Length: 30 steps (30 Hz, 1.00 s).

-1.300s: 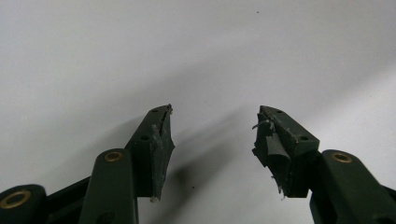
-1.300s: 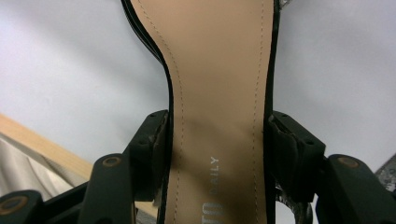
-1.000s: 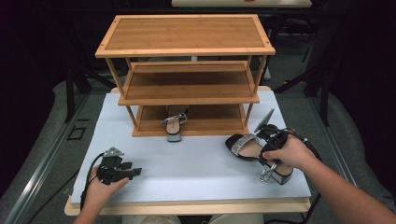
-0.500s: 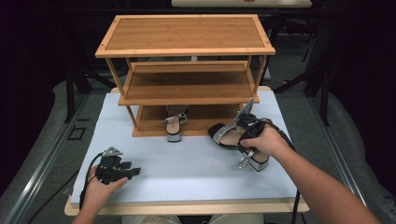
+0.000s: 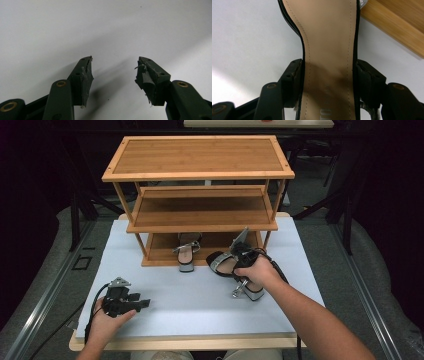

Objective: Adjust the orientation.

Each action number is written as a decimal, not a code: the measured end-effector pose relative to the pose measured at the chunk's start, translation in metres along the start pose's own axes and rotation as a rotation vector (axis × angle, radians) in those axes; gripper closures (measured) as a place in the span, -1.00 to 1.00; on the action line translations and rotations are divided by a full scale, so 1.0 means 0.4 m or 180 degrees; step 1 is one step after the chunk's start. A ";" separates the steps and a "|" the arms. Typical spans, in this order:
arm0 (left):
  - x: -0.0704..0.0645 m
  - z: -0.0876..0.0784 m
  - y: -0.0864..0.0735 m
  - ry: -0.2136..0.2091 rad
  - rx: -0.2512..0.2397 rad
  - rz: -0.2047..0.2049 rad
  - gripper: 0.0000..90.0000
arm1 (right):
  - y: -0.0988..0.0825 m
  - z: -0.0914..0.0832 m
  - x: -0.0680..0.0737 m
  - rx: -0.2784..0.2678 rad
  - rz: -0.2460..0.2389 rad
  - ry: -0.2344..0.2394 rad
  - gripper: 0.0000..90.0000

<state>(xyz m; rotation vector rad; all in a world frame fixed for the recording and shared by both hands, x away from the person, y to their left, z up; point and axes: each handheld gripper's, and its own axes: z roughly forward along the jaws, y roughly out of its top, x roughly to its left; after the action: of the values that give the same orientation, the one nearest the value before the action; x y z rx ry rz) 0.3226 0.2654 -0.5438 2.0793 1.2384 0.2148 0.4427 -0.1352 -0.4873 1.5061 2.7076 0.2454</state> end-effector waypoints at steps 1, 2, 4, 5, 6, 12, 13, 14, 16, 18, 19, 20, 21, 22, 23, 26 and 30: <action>0.000 0.000 0.000 -0.0002 -0.0002 0.0006 0.01 | 0.003 0.002 0.003 0.0039 0.0011 -0.0018 -0.07; 0.000 0.000 0.000 -0.0002 -0.0002 0.0007 0.01 | 0.005 0.005 0.004 0.0009 0.0027 -0.0034 -0.07; 0.000 0.001 0.000 -0.0004 -0.0001 0.0008 0.01 | 0.010 0.006 0.005 -0.0007 0.0078 -0.0046 -0.07; 0.000 0.001 0.000 -0.0002 -0.0001 0.0007 0.01 | 0.011 0.010 0.006 -0.0052 0.0108 -0.0021 -0.07; -0.001 0.002 0.000 -0.0004 -0.0006 0.0005 0.01 | 0.012 0.012 0.007 -0.0030 0.0124 -0.0016 -0.08; -0.001 0.005 0.001 -0.0005 0.0010 0.0015 0.01 | 0.007 0.031 0.011 -0.0009 0.0119 0.0043 -0.11; -0.001 0.006 0.001 -0.0006 0.0023 0.0015 0.01 | 0.008 0.030 0.011 -0.0010 0.0114 0.0047 -0.11; -0.002 0.006 0.001 -0.0007 0.0028 0.0021 0.01 | 0.008 0.029 0.011 -0.0019 0.0118 0.0073 -0.13; -0.002 0.009 0.001 -0.0012 0.0032 0.0026 0.01 | 0.007 0.026 0.011 -0.0092 0.0141 0.0124 -0.21; -0.002 0.009 0.001 -0.0020 0.0049 0.0027 0.01 | 0.006 0.017 0.015 -0.0130 0.0145 0.0113 -0.30; -0.003 0.009 0.001 -0.0012 0.0033 0.0021 0.01 | 0.005 0.012 0.016 -0.0150 0.0149 0.0136 -0.31; -0.002 0.009 0.000 -0.0010 0.0031 0.0015 0.01 | 0.003 0.005 0.016 -0.0183 0.0138 0.0175 -0.31; -0.001 0.009 0.000 -0.0009 0.0033 0.0020 0.01 | 0.002 -0.007 0.016 -0.0231 0.0113 0.0198 -0.31; -0.001 0.010 0.000 -0.0007 0.0025 0.0017 0.01 | 0.001 -0.019 0.021 -0.0279 0.0105 0.0124 -0.31; -0.001 0.010 0.000 -0.0007 0.0032 0.0016 0.01 | 0.001 -0.031 0.022 -0.0297 0.0064 0.0132 -0.31; 0.001 0.008 -0.001 -0.0007 0.0038 0.0017 0.01 | -0.006 -0.083 0.030 -0.0461 -0.0090 0.0157 -0.27; 0.002 0.004 -0.006 -0.0002 0.0032 -0.0002 0.01 | -0.043 -0.128 0.033 -0.0591 -0.0295 0.0178 -0.20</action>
<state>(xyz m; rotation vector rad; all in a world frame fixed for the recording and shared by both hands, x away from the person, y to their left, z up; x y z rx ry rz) 0.3220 0.2659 -0.5468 2.0873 1.2421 0.2081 0.4158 -0.1394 -0.4387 1.3403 2.6996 0.5265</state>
